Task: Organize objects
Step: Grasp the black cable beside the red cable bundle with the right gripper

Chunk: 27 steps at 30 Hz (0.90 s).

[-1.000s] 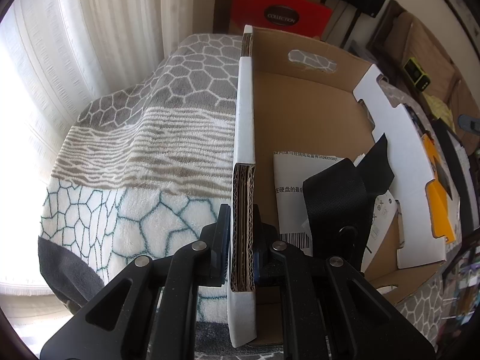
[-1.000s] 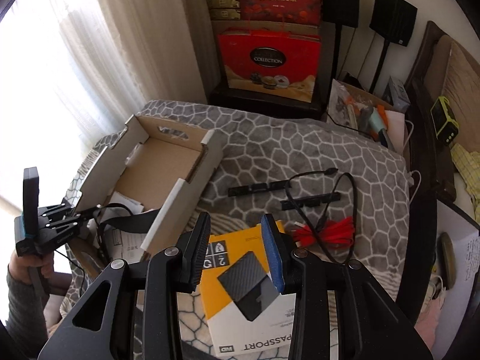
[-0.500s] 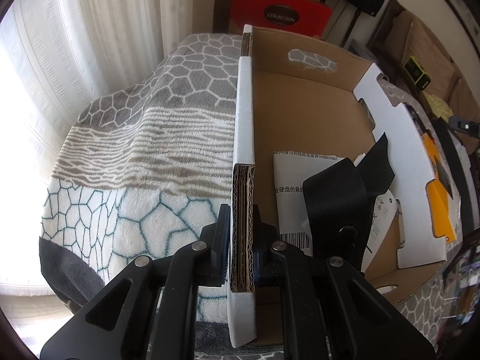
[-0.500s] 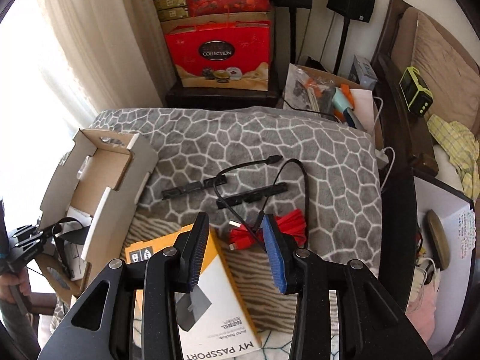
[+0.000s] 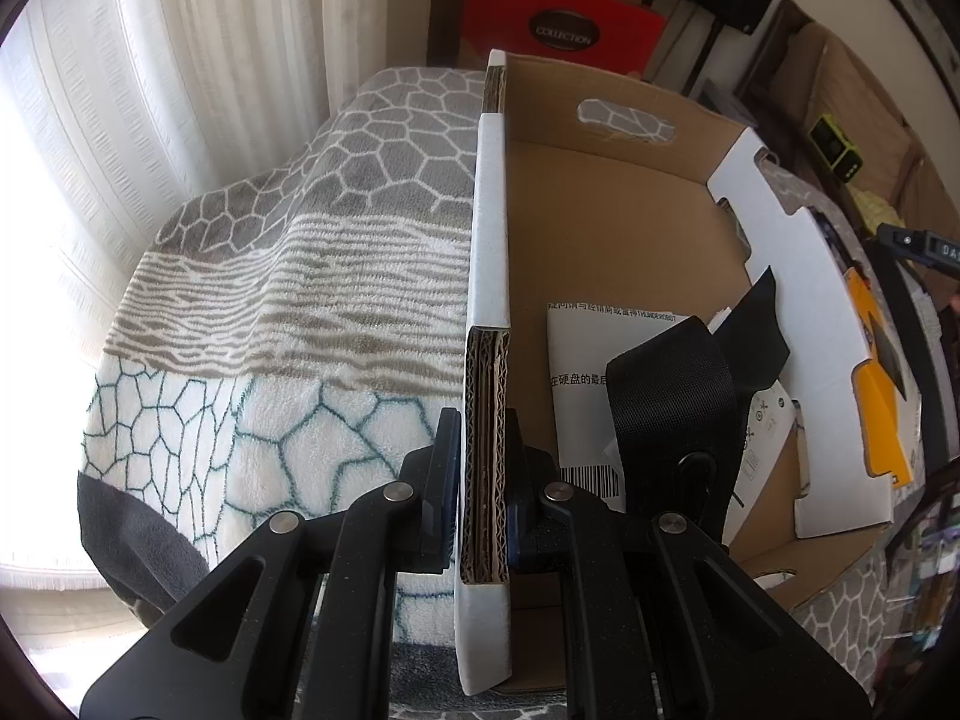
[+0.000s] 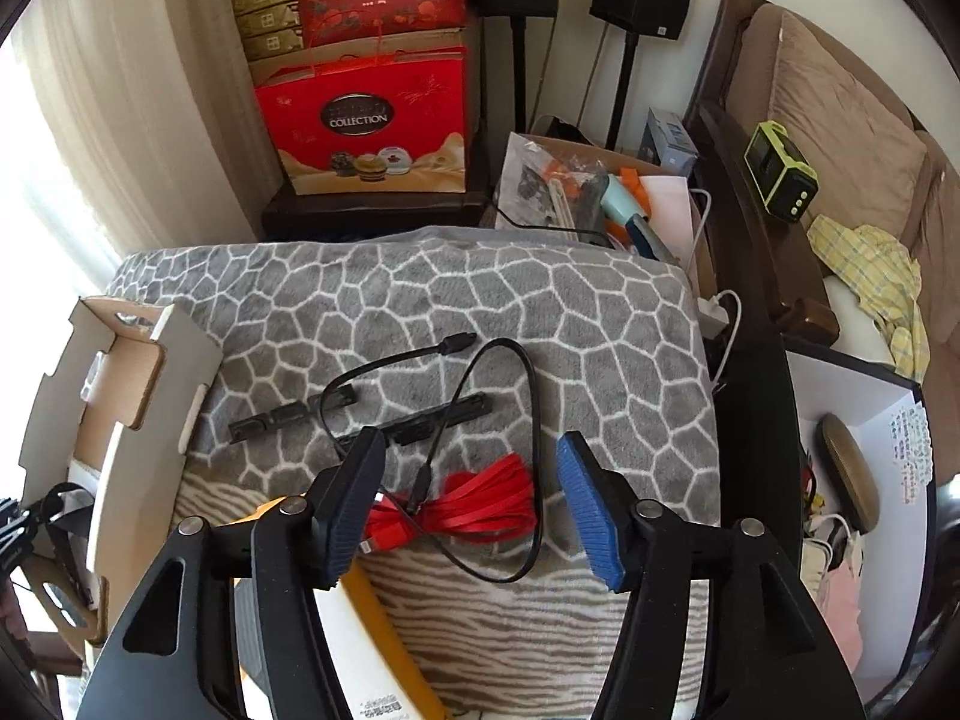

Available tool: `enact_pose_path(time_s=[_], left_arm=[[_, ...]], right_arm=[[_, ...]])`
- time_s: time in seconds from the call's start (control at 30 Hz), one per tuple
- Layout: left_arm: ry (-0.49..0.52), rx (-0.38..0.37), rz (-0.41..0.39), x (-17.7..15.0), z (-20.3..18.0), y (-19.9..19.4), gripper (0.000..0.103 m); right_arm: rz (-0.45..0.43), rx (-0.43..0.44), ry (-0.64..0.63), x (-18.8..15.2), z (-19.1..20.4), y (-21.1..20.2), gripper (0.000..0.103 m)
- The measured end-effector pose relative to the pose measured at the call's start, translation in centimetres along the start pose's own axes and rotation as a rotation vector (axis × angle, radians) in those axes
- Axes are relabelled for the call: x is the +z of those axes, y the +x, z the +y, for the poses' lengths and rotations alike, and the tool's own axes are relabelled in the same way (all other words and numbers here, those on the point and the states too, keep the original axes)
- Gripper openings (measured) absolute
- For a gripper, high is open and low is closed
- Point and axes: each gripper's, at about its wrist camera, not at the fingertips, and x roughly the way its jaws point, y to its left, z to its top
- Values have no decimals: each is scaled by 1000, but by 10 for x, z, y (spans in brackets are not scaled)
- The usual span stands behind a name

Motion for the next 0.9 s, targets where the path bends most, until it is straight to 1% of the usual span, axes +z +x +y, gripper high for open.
enact_pose_path(time_s=[0.13, 0.2, 0.33, 0.5, 0.53, 0.57, 0.63, 0.7, 0.9], left_arm=[[0, 0, 0, 0, 0, 0, 10], [0, 1, 0, 0, 0, 0, 10], [1, 4, 1, 0, 0, -1, 10], [0, 4, 1, 0, 0, 0, 10], [-1, 4, 1, 0, 0, 0, 10], [-2, 3, 2, 0, 0, 0, 10], [-2, 3, 1, 0, -1, 0, 10], [-2, 4, 1, -1, -1, 0, 10], [-5, 5, 3, -1, -2, -1, 10]], right_arm=[[47, 13, 48, 6, -11, 21, 71], [65, 9, 63, 10, -14, 30, 77], [101, 43, 95, 13, -21, 48, 78], [147, 54, 123, 10, -25, 64, 77], [158, 62, 128, 9, -26, 67, 76], [170, 67, 133, 8, -27, 70, 70], [163, 62, 122, 6, -25, 70, 67], [160, 77, 110, 5, -23, 70, 55], [153, 78, 133, 8, -23, 65, 44]])
